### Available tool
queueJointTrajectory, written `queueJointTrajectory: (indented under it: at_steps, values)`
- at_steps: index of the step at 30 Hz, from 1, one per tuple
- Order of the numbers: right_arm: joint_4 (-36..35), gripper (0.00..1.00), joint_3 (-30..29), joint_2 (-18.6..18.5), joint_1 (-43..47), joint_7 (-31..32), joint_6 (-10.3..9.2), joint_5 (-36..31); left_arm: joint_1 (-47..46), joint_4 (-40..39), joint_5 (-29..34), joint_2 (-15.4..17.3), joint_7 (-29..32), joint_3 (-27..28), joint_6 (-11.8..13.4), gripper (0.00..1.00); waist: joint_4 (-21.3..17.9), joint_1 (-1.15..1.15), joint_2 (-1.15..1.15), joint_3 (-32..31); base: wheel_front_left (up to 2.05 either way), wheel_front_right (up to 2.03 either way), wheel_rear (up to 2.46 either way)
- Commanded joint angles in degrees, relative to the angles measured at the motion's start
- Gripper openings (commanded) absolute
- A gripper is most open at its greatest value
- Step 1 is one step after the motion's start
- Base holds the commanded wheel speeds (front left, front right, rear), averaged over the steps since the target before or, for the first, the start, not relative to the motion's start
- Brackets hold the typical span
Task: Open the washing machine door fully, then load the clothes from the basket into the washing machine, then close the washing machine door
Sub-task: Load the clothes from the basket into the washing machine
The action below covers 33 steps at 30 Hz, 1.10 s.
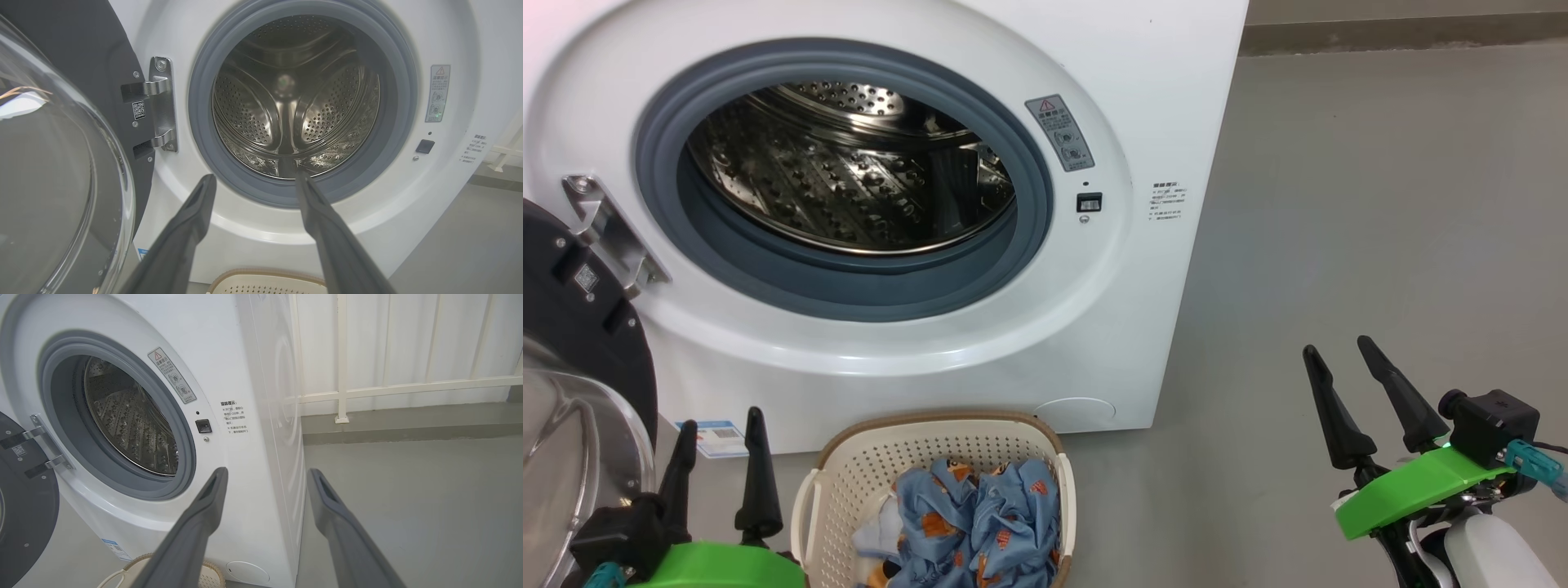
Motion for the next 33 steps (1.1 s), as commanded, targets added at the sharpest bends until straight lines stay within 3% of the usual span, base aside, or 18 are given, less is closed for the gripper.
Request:
queueJointTrajectory:
  at_steps: [1, 16, 33]
  values:
    - [-1.2, 1.0, 1.0, -0.2, -1.2, -0.7, 0.09, 0.1, -2.6, -1.0, 0.8, 0.8, -0.4, 2.1, -0.2, 1.0, 0.0, 0.0, 0.0, 0.0, 0.0, 0.0, 0.0]
    - [-1.2, 1.0, 1.4, -0.2, -1.3, -0.7, 0.09, 0.1, -2.7, -0.3, 1.1, 0.7, -0.4, 2.2, -0.4, 1.0, -0.4, 0.0, 0.0, 0.6, 0.0, 0.0, 0.0]
    - [-2.0, 1.0, 1.6, -0.4, -3.1, -0.7, 0.09, 0.3, -5.4, 3.0, 1.0, 0.5, -0.4, 1.5, -1.2, 1.0, -1.4, 0.0, 0.0, 6.2, 0.0, 0.0, 0.0]
